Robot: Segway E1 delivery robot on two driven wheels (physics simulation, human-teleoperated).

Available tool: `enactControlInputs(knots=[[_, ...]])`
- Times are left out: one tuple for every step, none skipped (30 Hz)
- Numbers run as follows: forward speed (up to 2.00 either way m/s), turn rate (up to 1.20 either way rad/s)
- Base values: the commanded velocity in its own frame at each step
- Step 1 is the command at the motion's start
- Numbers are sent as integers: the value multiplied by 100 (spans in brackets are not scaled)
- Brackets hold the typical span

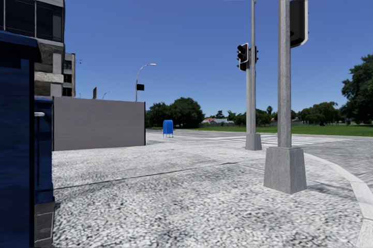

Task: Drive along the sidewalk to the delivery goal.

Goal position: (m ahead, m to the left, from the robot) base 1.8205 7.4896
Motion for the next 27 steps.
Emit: enactControlInputs(knots=[[43, -45], [43, -45], [43, -45], [43, -45], [43, -45], [43, -45], [43, -45], [43, -45], [43, -45], [43, -45], [43, -45], [43, -45], [43, -45], [43, -45], [43, -45], [43, -45], [43, -45], [43, -45], [43, -45], [43, -45], [43, -45], [43, -45], [43, -45], [43, -45], [43, -45], [43, -44], [43, -44]])
